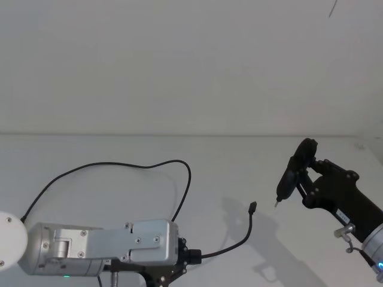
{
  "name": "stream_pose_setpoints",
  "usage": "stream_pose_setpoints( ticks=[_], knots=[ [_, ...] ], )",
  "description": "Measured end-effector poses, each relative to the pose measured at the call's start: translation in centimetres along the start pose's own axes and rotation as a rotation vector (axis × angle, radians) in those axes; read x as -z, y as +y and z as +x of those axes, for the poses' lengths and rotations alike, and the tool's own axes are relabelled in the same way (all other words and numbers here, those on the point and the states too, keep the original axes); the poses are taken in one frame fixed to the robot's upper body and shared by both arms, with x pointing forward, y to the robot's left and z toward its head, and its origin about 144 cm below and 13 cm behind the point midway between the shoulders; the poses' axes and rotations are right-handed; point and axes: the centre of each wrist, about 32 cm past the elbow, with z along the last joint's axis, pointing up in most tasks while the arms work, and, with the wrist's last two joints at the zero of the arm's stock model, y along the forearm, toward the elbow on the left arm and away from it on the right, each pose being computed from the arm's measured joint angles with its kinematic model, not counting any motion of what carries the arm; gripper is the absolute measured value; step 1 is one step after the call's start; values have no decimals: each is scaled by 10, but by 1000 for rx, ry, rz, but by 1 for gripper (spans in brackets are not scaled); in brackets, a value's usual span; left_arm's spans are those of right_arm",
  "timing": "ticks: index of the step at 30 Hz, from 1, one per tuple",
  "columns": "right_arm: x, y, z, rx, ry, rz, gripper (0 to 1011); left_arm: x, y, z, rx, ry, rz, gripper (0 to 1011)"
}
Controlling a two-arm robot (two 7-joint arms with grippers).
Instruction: Pick up the data cable with the one hand.
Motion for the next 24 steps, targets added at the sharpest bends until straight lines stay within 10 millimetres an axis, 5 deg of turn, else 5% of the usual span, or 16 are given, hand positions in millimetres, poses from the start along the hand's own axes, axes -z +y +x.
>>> stream_pose_setpoints(
  ticks=[24],
  knots=[
    [-2, 27, -1, -19, 54, 25, 279, -5, 3, -2, 14, -26, -11, 44]
  ],
)
